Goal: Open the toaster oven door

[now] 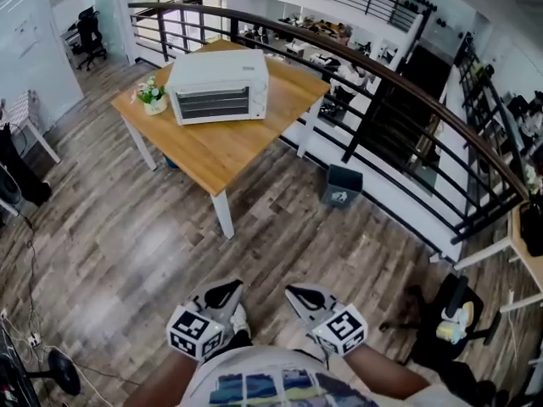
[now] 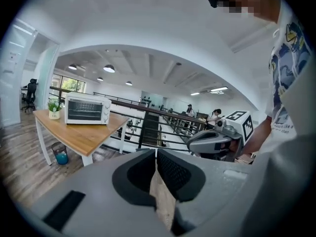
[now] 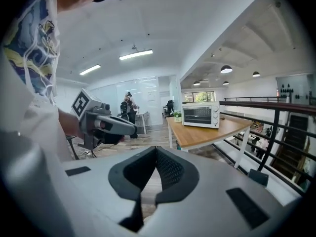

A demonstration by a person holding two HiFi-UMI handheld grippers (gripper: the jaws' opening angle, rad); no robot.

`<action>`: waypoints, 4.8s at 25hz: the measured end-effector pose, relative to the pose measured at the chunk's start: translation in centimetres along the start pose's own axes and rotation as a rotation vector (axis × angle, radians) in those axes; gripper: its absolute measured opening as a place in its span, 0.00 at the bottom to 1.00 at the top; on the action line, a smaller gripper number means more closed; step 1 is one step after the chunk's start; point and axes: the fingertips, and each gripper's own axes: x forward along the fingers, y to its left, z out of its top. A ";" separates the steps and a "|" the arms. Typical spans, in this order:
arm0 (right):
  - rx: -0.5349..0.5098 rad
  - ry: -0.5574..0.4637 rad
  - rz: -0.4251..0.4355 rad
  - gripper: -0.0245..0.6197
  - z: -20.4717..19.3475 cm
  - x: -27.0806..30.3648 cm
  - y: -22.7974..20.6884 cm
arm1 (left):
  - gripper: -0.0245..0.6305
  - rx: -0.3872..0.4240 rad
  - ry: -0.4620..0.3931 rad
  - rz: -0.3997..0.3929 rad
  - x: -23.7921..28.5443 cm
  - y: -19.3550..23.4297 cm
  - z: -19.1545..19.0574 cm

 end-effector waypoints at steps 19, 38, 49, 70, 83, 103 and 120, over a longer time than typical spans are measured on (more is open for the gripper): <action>-0.060 -0.022 0.059 0.12 8.8 17.7 -13.1 | 0.12 0.015 -0.022 0.140 10.2 22.8 10.2; -0.028 -0.015 0.116 0.12 11.3 21.3 -34.4 | 0.25 -0.033 -0.080 0.466 27.1 41.1 22.4; 0.032 -0.037 0.010 0.12 13.0 22.8 -37.4 | 0.28 -0.034 -0.060 0.559 31.5 53.1 27.7; 0.109 -0.078 -0.119 0.11 14.5 25.5 -40.8 | 0.30 -0.120 0.078 0.561 36.2 61.8 26.3; 0.111 -0.069 -0.095 0.11 13.9 25.7 -40.4 | 0.30 -0.132 0.065 0.576 36.3 61.6 26.1; 0.122 -0.045 -0.107 0.11 13.6 23.7 -38.7 | 0.30 -0.114 0.030 0.589 35.2 60.1 25.1; 0.107 -0.041 -0.111 0.10 13.3 23.8 -37.8 | 0.30 -0.113 0.039 0.595 34.1 58.4 23.0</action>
